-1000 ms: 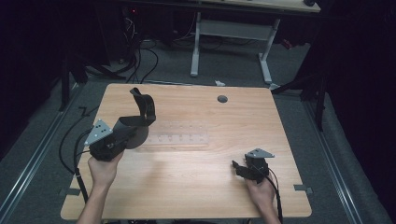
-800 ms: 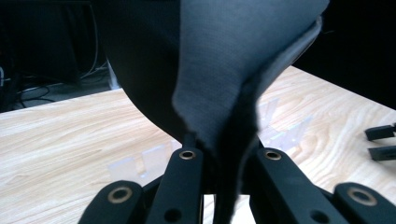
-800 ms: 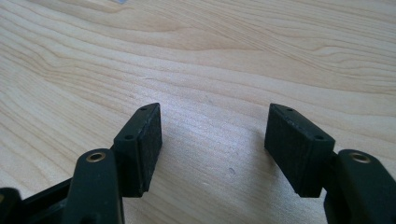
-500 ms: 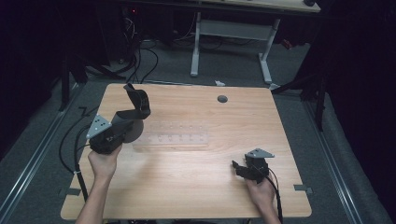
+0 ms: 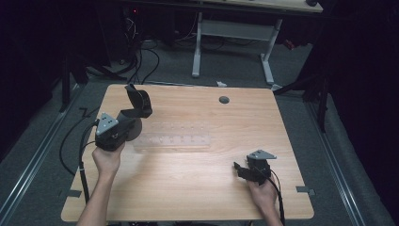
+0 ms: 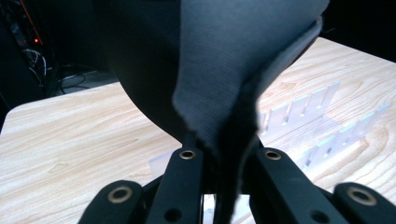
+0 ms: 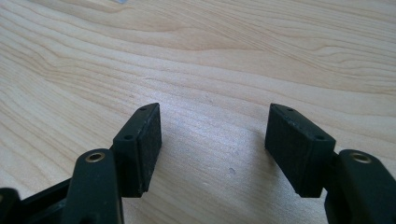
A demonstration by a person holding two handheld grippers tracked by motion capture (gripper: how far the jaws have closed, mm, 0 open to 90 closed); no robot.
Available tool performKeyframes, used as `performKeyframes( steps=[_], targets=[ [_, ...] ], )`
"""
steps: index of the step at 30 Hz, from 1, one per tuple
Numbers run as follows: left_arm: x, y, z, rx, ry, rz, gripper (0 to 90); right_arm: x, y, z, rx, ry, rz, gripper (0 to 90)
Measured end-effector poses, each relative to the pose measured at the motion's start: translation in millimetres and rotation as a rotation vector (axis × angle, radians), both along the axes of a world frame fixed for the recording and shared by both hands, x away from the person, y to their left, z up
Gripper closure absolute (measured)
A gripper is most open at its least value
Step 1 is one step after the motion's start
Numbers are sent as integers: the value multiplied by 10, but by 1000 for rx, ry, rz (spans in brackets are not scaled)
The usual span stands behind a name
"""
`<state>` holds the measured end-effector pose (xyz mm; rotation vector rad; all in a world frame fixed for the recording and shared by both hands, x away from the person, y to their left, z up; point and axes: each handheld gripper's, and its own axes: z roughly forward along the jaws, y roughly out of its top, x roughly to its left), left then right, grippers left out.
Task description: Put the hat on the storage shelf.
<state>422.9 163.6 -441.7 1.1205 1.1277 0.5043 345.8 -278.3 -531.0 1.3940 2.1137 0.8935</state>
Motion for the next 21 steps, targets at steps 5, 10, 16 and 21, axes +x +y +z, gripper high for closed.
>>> performKeyframes(
  steps=[5, 10, 16, 21],
  targets=[
    [38, -19, -40, 8, 6, 11, 853, 0, 0, 0, 0, 0, 0, 367],
    [63, -52, -69, 11, 7, 19, 852, 0, 0, 0, 0, 0, 0, 367],
    [97, -106, -159, 27, 26, 25, 851, 0, 0, -1, -1, -1, 0, 367],
    [114, -128, -219, 26, 28, 34, 851, -1, 0, 0, -1, -1, 0, 367]
  ],
)
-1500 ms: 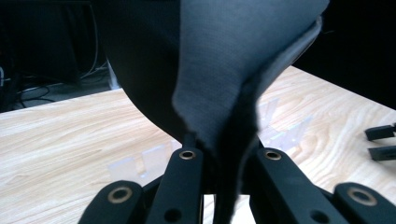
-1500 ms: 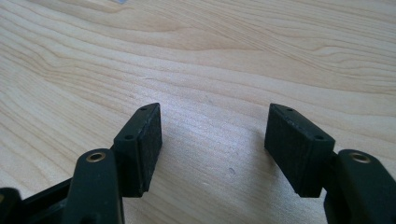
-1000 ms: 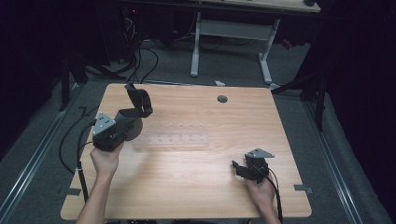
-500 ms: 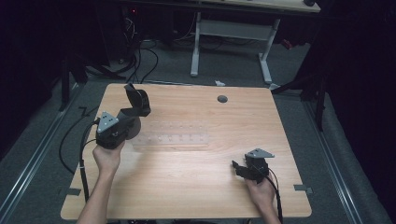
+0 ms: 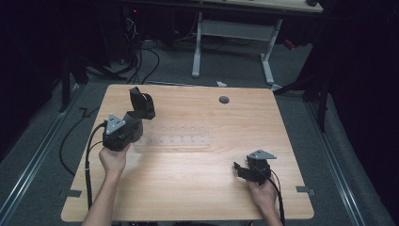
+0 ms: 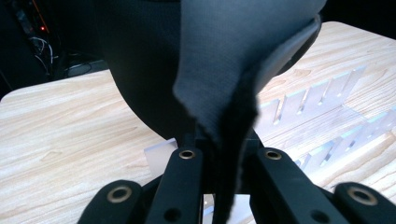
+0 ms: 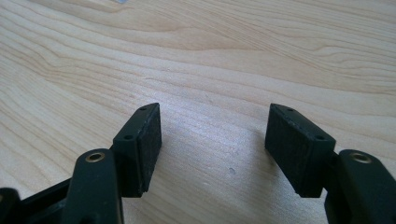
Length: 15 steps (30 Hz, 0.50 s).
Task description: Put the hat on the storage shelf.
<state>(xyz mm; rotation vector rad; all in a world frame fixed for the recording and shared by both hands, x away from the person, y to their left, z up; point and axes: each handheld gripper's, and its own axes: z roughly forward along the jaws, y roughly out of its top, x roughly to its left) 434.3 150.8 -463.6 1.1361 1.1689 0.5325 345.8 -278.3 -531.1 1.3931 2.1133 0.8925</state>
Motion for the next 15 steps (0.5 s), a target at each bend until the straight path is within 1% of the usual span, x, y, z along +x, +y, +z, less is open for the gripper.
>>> performKeyframes(
  steps=[1, 3, 5, 9, 14, 15],
  targets=[
    [1, 0, -16, 4, 0, 0, 851, 0, 0, 0, 0, 0, 0, 367],
    [2, 0, -47, -1, 3, 0, 850, 0, 0, 0, 0, 0, 0, 367],
    [0, 4, -85, 2, 14, -5, 847, 0, 0, 0, 0, 0, 0, 366],
    [-33, 3, -129, 9, 22, -12, 835, 0, 0, 0, 0, 0, 0, 366],
    [-68, 26, -189, 23, 53, -13, 801, 0, 0, 0, 0, 0, 0, 366],
    [-73, 33, -198, 19, 56, -6, 801, 0, 0, 0, 0, 0, 0, 366]
  ],
)
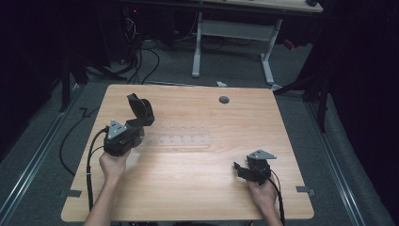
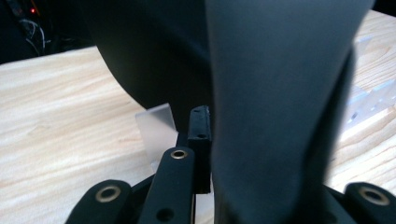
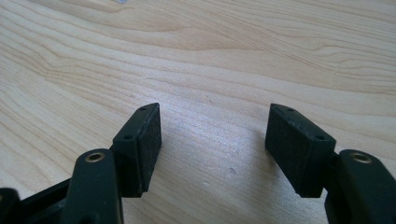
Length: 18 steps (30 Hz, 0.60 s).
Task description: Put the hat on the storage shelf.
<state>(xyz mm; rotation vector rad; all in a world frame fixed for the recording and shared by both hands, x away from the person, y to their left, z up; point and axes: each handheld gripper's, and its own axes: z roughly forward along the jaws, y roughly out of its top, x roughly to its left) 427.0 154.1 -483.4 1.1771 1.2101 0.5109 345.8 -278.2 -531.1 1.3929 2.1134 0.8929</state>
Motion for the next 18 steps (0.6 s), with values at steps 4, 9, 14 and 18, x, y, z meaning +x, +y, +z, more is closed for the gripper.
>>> performKeyframes(
  steps=[4, 9, 14, 18],
  targets=[
    [-17, 27, 10, -5, 20, 4, 782, 0, 1, 1, 1, 1, -1, 366],
    [-60, 55, 41, -7, 48, 12, 622, 0, 1, 1, 1, 1, -1, 366],
    [-136, 133, 30, -45, 74, 26, 499, 0, 1, 1, 1, 1, -1, 366],
    [-233, 199, -11, -65, 101, 28, 452, 0, 1, 1, 1, 1, -1, 366]
  ],
)
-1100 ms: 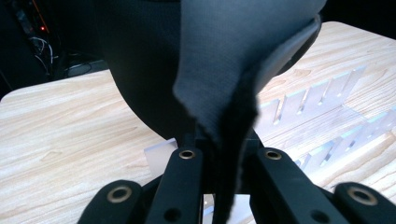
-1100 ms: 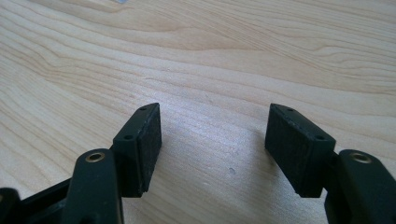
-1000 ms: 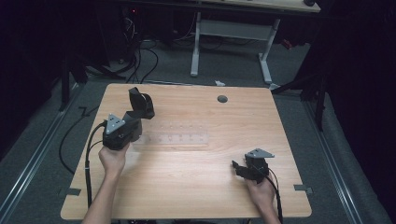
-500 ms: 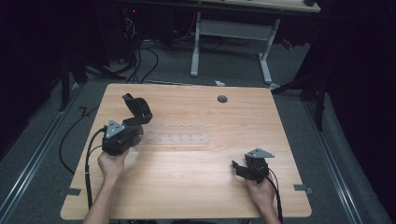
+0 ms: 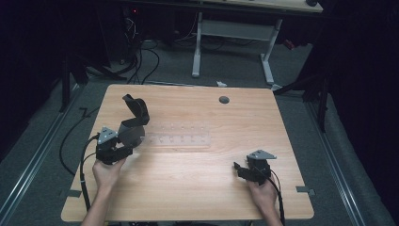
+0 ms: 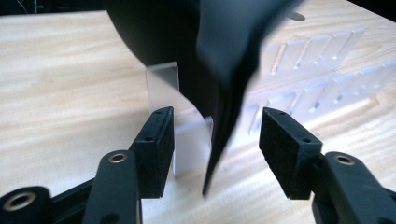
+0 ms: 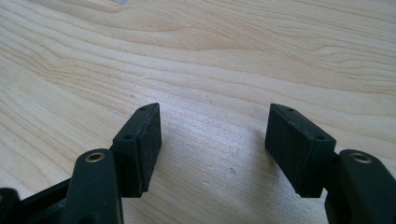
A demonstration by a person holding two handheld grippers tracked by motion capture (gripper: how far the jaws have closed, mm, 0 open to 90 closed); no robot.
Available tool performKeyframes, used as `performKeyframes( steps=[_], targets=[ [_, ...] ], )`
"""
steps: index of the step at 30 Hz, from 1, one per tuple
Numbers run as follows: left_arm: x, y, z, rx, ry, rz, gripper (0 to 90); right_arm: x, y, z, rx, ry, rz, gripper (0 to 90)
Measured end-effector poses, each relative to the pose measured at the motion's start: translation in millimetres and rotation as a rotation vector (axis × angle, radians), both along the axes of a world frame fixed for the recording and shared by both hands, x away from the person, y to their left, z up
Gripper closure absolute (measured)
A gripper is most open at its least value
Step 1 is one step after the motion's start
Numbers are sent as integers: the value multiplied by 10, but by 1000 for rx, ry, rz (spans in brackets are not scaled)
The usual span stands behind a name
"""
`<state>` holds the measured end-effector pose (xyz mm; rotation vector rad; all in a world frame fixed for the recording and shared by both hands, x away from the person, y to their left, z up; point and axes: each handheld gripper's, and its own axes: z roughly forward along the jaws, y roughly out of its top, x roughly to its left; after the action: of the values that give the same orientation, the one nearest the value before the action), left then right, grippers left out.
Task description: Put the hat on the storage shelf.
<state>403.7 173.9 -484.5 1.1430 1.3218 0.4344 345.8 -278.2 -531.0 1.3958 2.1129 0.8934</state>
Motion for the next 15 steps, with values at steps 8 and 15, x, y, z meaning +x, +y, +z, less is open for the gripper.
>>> performKeyframes(
  steps=[8, 15],
  targets=[
    [-209, 68, -113, 1, 30, 4, 423, 1, 0, 0, 0, 0, 1, 365],
    [-352, 45, -265, -15, 59, -8, 420, 0, 0, 0, 0, 0, 0, 366]
  ],
)
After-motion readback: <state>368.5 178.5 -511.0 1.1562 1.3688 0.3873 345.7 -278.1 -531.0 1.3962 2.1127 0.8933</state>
